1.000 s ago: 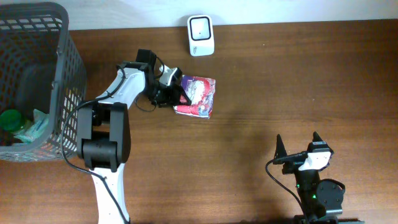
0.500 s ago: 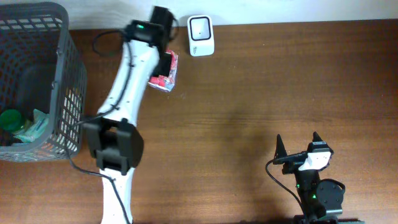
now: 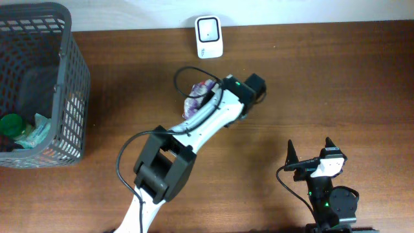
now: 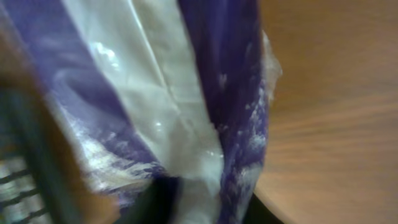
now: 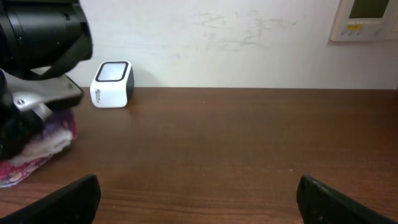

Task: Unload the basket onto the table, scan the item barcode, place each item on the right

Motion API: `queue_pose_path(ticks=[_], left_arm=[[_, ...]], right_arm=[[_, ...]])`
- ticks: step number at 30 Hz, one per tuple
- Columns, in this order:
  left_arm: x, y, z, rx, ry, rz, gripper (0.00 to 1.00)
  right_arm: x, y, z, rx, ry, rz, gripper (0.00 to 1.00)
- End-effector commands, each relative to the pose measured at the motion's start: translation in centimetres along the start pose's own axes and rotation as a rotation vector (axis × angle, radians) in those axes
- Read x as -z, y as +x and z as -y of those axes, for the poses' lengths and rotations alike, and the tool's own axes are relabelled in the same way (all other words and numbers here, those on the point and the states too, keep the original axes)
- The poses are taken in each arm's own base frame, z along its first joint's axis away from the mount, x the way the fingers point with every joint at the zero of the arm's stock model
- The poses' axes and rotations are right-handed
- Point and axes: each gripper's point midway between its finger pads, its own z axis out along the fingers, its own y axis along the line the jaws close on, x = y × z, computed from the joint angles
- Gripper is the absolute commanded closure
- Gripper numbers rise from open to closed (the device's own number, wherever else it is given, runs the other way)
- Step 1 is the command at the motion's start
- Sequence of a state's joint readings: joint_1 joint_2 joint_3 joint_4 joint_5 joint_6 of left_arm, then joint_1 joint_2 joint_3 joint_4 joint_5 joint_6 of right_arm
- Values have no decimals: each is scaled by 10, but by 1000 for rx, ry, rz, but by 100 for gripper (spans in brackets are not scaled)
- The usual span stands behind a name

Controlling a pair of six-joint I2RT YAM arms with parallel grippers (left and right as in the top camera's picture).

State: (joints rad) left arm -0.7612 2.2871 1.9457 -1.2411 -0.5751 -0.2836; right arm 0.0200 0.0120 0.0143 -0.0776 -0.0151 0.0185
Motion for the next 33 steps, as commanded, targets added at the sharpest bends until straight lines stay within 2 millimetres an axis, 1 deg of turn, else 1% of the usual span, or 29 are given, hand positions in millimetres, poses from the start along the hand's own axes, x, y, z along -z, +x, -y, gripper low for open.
queue_pose_path(ticks=[1,2,4,5,6,7,8,9,10,12,13,14,15,16,18,20,21,23,24,25,27,28,30,32,33], left_arm=[[33,-1,52,34,361,-38,43],[44,-9,47,56,401,-24,41],[63,-26,28,111,466,5,40],[75,-35,13,144,515,19,24],[81,-39,1,172,543,25,20],[82,-43,-19,211,548,30,19],[77,-44,-35,245,537,23,19],[67,-40,-50,275,527,-6,19],[52,-29,-65,301,508,-61,19],[32,-11,-83,351,489,-154,20],[22,-2,-88,376,480,-196,22],[5,12,-90,408,467,-263,32],[-9,27,-87,431,464,-336,43],[-18,36,-79,433,480,-378,46],[-28,42,-56,435,559,-417,46],[-38,40,-38,447,622,-409,46],[-44,36,-34,452,632,-390,46],[-55,20,-30,456,640,-307,44],[-59,7,-30,424,652,-237,44],[-61,-6,-32,388,660,-165,44],[-64,-25,-36,330,665,-60,42],[-67,-32,-42,314,650,-21,39],[-77,-28,-59,336,594,-31,36],[-84,-22,-75,349,555,-50,36],[-85,-19,-89,366,538,-64,36]], right_arm=[[0,3,3,2,15,-3,1],[0,3,3,2,15,-3,1],[0,3,3,2,15,-3,1],[0,3,3,2,15,-3,1],[0,3,3,2,15,-3,1],[0,3,3,2,15,-3,1],[0,3,3,2,15,-3,1],[0,3,3,2,15,-3,1],[0,3,3,2,15,-3,1],[0,3,3,2,15,-3,1],[0,3,3,2,15,-3,1],[0,3,3,2,15,-3,1],[0,3,3,2,15,-3,1],[0,3,3,2,15,-3,1],[0,3,3,2,15,-3,1],[0,3,3,2,15,-3,1],[0,3,3,2,15,-3,1],[0,3,3,2,15,-3,1],[0,3,3,2,15,-3,1],[0,3,3,2,15,-3,1],[0,3,3,2,15,-3,1],[0,3,3,2,15,-3,1],[0,3,3,2,15,-3,1],[0,3,3,2,15,-3,2],[0,3,3,2,15,-3,1]])
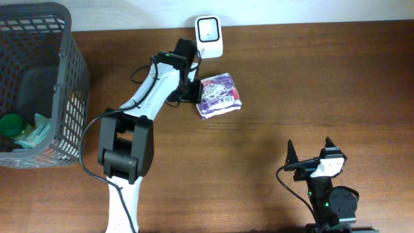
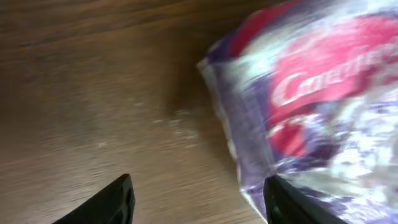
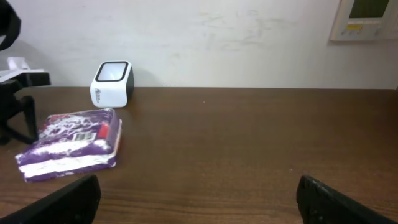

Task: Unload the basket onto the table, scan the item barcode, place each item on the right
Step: 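Move the left gripper back into the basket and grasp the cream tube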

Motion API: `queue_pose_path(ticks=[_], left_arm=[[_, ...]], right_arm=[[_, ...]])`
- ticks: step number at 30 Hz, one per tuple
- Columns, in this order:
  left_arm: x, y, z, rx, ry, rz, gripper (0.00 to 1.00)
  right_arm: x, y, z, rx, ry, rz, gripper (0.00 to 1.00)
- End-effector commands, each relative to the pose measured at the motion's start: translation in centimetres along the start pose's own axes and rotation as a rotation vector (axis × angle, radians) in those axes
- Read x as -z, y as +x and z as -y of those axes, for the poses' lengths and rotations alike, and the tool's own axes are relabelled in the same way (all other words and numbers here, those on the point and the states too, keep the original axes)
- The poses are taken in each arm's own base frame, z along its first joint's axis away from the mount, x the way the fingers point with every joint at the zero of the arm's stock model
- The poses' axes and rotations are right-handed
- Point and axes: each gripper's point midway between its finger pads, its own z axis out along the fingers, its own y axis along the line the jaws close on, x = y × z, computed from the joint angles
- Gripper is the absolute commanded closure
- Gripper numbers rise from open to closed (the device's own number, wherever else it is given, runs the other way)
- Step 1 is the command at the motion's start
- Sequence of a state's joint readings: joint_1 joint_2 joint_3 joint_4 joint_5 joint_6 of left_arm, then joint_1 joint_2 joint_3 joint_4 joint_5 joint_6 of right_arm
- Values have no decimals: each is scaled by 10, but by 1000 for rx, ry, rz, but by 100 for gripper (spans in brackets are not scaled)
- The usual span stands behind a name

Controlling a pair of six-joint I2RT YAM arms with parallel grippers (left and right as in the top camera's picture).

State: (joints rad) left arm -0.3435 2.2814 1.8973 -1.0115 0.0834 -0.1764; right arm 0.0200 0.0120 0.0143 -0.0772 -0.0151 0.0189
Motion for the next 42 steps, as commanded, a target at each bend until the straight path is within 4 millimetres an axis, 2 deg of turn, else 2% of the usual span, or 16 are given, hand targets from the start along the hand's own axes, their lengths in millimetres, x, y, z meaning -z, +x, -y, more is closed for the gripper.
queue_pose_path(ticks=[1,3,8,10,11,13,15,17,19,23,25,27,31,36,38,42], left_arm=[[27,-11,-44,38,-72,14,36],[55,-21,-52,65,-57,37,36],[182,-65,-51,77,-33,285,28],[264,-83,-53,79,-24,506,20],[292,-86,-60,90,-26,584,20],[353,-85,-95,151,-74,751,12],[391,-74,-147,247,-152,848,8],[403,-56,-208,365,-263,858,1],[397,-20,-282,518,-364,783,0],[367,27,-347,675,-360,635,8],[333,46,-367,733,-329,515,10],[291,55,-373,723,-305,382,11],[235,68,-378,745,-272,241,11],[164,95,-366,704,-179,52,14],[144,91,-352,612,-75,47,14],[117,102,-348,556,-50,1,16]], right_arm=[[0,3,3,3,15,-4,1],[0,3,3,3,15,-4,1],[0,3,3,3,15,-3,1],[0,3,3,3,15,-4,1],[0,3,3,3,15,-3,1],[0,3,3,3,15,-4,1],[0,3,3,2,15,-4,1],[0,3,3,3,15,-3,1],[0,3,3,3,15,-3,1],[0,3,3,3,15,-4,1],[0,3,3,3,15,-4,1],[0,3,3,3,15,-3,1],[0,3,3,3,15,-4,1],[0,3,3,2,15,-4,1],[0,3,3,3,15,-3,1],[0,3,3,2,15,-3,1]])
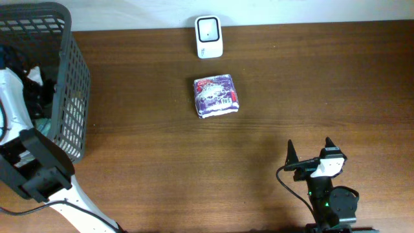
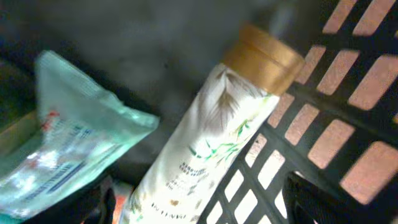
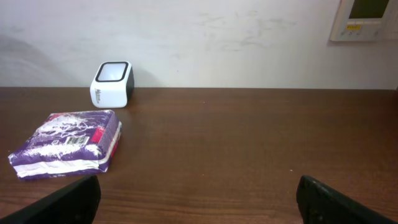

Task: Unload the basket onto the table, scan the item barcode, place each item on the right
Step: 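Move the left gripper back into the basket and grasp the cream tube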

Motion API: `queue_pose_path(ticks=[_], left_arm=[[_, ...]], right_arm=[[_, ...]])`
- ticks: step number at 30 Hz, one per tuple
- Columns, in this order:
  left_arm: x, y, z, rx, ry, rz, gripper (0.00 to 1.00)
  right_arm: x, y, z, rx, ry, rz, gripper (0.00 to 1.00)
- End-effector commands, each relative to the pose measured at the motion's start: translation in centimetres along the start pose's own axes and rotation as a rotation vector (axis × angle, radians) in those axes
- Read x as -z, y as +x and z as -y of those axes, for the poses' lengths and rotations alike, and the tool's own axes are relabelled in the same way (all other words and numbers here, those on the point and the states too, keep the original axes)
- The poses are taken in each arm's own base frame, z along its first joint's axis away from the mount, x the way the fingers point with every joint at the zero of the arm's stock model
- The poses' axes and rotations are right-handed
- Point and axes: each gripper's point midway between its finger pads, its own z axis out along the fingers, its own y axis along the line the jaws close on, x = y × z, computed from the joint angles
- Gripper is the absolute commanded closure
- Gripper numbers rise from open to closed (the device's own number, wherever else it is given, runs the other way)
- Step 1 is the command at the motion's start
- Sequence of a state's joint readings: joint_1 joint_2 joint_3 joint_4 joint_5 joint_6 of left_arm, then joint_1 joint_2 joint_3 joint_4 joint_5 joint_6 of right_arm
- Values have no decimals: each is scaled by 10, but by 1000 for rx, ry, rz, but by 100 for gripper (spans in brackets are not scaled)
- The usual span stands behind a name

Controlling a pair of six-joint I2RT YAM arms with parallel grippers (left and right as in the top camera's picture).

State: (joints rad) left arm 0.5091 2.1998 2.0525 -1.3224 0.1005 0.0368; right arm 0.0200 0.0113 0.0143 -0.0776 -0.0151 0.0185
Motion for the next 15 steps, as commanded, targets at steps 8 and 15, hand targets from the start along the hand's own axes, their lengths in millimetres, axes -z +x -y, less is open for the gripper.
queue_pose_path(ticks=[8,15], left_arm=[[-54,21,2,-133,47,-51,29],[-73,25,-1,-125,40,-46,83]], right_arm=[[0,3,3,2,15,-4,1],[0,3,3,2,15,-4,1]])
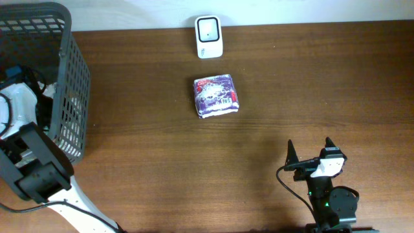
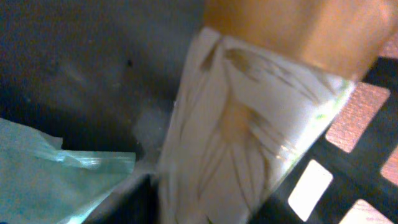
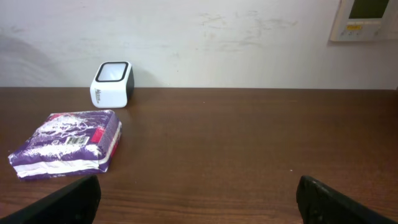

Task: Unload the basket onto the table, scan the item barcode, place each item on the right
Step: 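Move the left gripper back into the basket and grasp the cream tube, then carry the cream tube out and set it left of the purple package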

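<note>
Inside the grey mesh basket (image 1: 65,77) my left gripper (image 2: 205,208) has its dark fingers pressed on both sides of a white bottle (image 2: 249,124) with a gold cap; it looks shut on it. A purple tissue packet (image 1: 217,96), also in the right wrist view (image 3: 65,143), lies flat mid-table with a barcode on top. The white scanner (image 1: 209,37) stands behind it at the wall (image 3: 112,84). My right gripper (image 3: 199,202) rests open near the front right (image 1: 314,155), holding nothing.
A teal plastic packet (image 2: 50,180) lies beside the bottle in the basket. The basket's mesh wall (image 2: 348,180) is close on the bottle's right. The left arm (image 1: 19,107) leans over the basket rim at the table's left edge.
My left gripper has dropped closer onto the white bottle in the basket, and its fingers now stand narrower, against the bottle's sides. The purple packet, scanner and right arm have not moved.
My left gripper first held the purple packet above mid-table. It then stood open beside the packet, lying in front of the scanner. Later it was open in the basket above the white bottle, and now it grips that bottle.
</note>
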Motion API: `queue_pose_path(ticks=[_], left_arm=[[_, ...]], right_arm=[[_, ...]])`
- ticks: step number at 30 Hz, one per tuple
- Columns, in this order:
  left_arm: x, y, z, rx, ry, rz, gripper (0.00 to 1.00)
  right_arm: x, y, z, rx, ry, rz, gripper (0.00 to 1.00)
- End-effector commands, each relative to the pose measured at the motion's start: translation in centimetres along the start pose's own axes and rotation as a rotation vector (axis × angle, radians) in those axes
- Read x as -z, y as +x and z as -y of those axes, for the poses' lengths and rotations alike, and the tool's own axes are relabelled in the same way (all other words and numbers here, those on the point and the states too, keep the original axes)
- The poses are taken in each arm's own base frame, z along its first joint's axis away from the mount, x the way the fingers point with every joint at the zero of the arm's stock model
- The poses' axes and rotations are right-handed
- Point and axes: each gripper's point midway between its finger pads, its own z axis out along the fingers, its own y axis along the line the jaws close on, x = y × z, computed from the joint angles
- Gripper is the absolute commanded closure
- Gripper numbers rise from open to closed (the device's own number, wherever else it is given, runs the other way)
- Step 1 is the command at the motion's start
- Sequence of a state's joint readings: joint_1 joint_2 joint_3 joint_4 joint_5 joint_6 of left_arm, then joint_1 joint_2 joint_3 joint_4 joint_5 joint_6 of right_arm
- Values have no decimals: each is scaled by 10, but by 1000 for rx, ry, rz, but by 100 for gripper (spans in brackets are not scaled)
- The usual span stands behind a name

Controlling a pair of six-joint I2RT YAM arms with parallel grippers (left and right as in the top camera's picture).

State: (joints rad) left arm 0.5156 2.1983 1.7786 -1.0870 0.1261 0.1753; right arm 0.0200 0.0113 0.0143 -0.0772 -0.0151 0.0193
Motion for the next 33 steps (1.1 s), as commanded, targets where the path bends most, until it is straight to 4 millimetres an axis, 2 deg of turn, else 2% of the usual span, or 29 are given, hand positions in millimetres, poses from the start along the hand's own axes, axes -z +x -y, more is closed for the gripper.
queue_pose_path(ticks=[1,3,5,6,8,9,11,13,15,17,19,20,21,24,26,27,33], left_arm=[[-1,-1,3,46,9,6,96],[27,-23,10,114,48,73,100],[72,-49,31,91,155,169,100],[107,-66,44,68,210,249,100],[167,-86,56,59,252,380,100],[191,-92,58,62,249,435,100],[256,-101,63,18,228,601,100],[312,-98,71,17,226,741,100],[358,-86,79,55,253,843,100],[403,-62,115,-5,419,907,100],[423,-44,148,-116,589,905,100],[429,-33,171,-186,695,878,100],[429,-29,182,-214,731,862,100],[411,-31,206,-211,661,821,100],[393,-15,243,-253,690,723,100],[383,-9,255,-256,671,680,100],[255,14,331,-336,355,370,100]], right_arm=[[0,3,3,3,15,-4,1],[0,3,3,3,15,-4,1],[0,3,3,3,15,-4,1],[0,3,3,3,15,-4,1],[0,3,3,3,15,-4,1],[0,3,3,3,15,-5,1],[0,3,3,3,15,-4,1],[0,3,3,3,15,-4,1],[0,3,3,3,15,-4,1],[0,3,3,3,15,-4,1],[0,3,3,3,15,-4,1],[0,3,3,3,15,-4,1],[0,3,3,3,15,-4,1],[0,3,3,3,15,-4,1],[0,3,3,3,15,-4,1],[0,3,3,3,15,-4,1],[0,3,3,3,15,-4,1]])
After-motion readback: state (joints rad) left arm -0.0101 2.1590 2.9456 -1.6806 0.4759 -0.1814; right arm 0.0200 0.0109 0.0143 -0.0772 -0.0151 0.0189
